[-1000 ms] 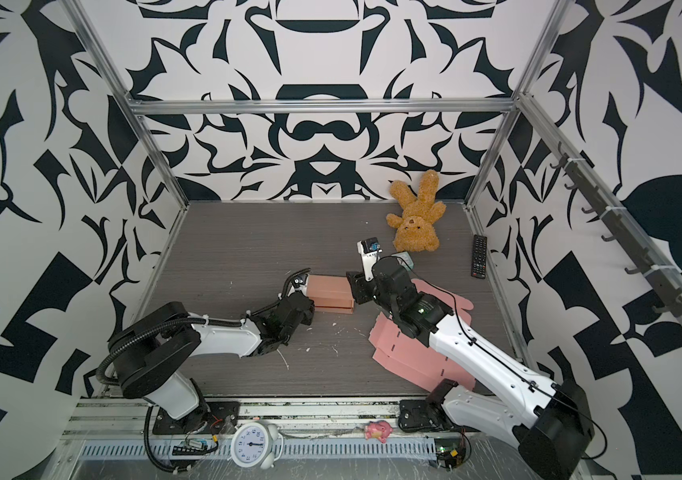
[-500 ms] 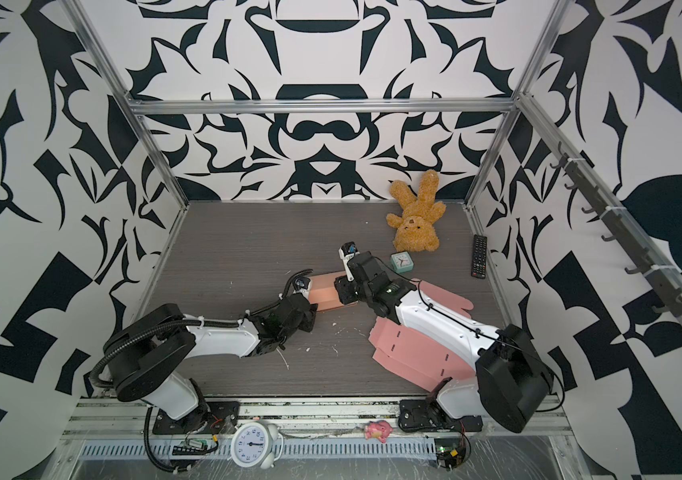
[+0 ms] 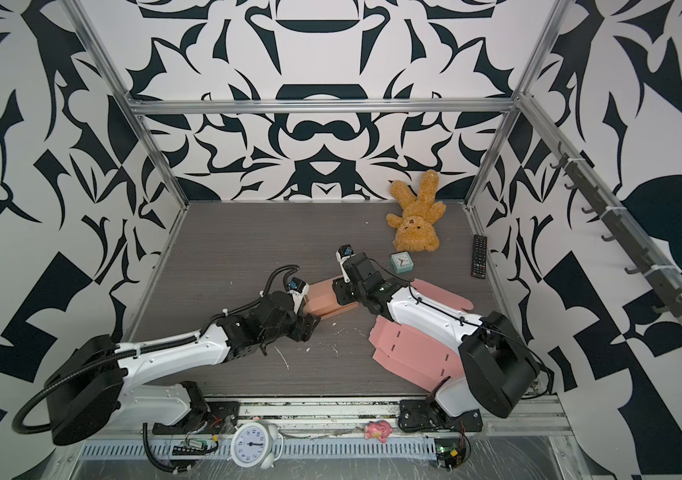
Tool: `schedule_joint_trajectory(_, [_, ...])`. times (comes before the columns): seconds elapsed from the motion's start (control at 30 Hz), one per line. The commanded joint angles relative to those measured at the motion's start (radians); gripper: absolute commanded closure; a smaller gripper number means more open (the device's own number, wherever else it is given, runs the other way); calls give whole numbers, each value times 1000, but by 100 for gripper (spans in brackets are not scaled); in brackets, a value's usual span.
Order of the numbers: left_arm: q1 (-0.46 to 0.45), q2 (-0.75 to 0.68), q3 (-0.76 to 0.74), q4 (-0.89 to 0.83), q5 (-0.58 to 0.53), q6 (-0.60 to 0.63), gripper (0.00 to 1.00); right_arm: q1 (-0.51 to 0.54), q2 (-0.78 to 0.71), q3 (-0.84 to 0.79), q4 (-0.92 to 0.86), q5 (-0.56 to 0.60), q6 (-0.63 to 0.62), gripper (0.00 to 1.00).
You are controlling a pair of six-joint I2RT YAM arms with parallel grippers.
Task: Fold the paper box
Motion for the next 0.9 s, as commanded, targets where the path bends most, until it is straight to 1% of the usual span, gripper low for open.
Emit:
schedule_joint_trajectory(0.0, [-3,-100,8,-108,128,28,24,2,-24,-12,34,0,8,48])
schedule_joint_trajectory(0.07, [-3,-147,33,-158,148,47,23,2,-25,-20,36,0,9,49])
schedule_joint_trajectory(0.17, [3,-188,82,-218,146,43,21,2,-24,-32,37,0,7,49])
schedule_joint_trajectory(0.33, [56,-155,145,-223,168,-38,21,2,-23,-43,27,13,7,49])
schedule_joint_trajectory(0.43, [122,-86,170,-195,217,-96,21,2,-23,-51,22,21,8,49])
schedule_joint_trajectory(0.57, [233,27,174,-130,317,-177,21,2,-19,-61,18,21,11,50])
schedule_joint_trajectory(0.6, [251,85,173,-108,331,-189,21,2,-20,-62,17,19,12,50])
schedule_joint_trajectory(0.73, [276,198,190,-58,350,-199,22,3,-26,-76,18,6,24,51])
schedule_joint_trajectory(0.87, [285,273,198,-20,347,-206,22,5,-35,-94,19,6,30,51])
